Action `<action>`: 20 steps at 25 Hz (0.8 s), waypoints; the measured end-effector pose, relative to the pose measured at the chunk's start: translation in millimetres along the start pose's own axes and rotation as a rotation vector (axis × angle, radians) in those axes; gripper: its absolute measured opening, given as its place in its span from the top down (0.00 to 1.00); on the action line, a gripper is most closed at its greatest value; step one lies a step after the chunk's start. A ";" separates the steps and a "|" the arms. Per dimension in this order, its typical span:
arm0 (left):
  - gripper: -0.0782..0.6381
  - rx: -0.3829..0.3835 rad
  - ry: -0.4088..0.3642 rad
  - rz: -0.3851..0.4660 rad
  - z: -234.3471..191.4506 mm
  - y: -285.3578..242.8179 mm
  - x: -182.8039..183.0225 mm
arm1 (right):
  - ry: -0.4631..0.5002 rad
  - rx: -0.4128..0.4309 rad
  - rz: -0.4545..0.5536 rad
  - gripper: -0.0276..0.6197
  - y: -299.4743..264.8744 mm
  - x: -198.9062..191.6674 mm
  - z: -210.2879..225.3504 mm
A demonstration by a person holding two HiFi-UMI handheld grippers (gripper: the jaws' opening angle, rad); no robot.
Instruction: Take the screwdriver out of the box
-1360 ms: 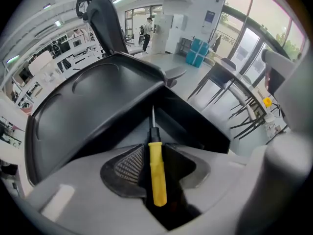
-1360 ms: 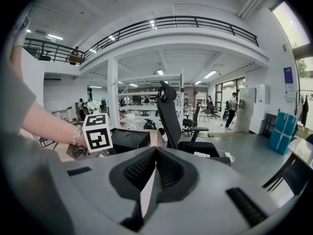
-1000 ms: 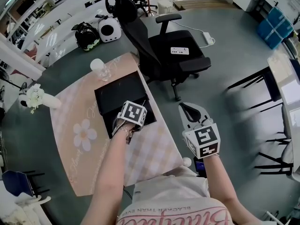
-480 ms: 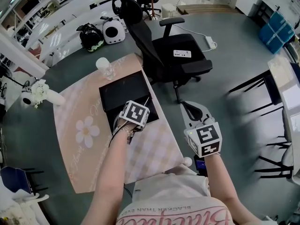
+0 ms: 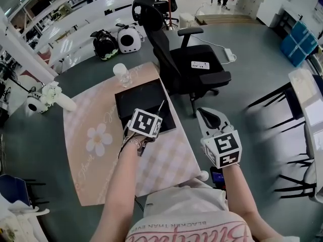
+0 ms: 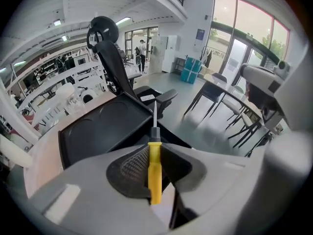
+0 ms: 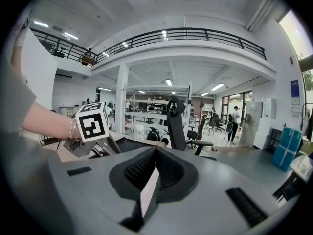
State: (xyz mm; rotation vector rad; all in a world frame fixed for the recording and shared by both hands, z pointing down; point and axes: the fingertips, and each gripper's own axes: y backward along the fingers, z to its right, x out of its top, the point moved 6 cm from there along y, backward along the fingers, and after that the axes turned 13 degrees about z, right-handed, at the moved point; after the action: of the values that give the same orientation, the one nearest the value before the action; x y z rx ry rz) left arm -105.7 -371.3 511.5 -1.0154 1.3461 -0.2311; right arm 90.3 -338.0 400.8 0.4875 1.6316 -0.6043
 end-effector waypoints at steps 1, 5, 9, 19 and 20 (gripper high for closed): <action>0.78 0.000 -0.001 0.022 0.7 5.4 3.4 | 0.004 0.003 0.002 0.95 0.7 2.2 -1.5; 0.78 0.012 0.000 0.122 2.7 29.9 19.2 | 0.019 0.004 0.018 0.95 3.2 13.2 -4.6; 0.78 0.041 0.031 0.255 1.0 58.6 29.1 | 0.027 -0.007 0.040 0.95 5.3 24.4 -8.8; 0.78 0.079 0.050 0.567 -10.1 126.5 30.8 | 0.016 -0.035 0.119 0.95 15.5 55.0 -31.7; 0.78 0.074 0.040 0.597 -9.8 133.5 30.9 | 0.012 -0.038 0.127 0.95 16.7 57.7 -34.7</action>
State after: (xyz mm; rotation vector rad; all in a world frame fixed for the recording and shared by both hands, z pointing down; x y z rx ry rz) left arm -159.2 -319.6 396.0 -0.5141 1.6013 0.1486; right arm 65.9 -304.4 345.2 0.5628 1.6074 -0.4760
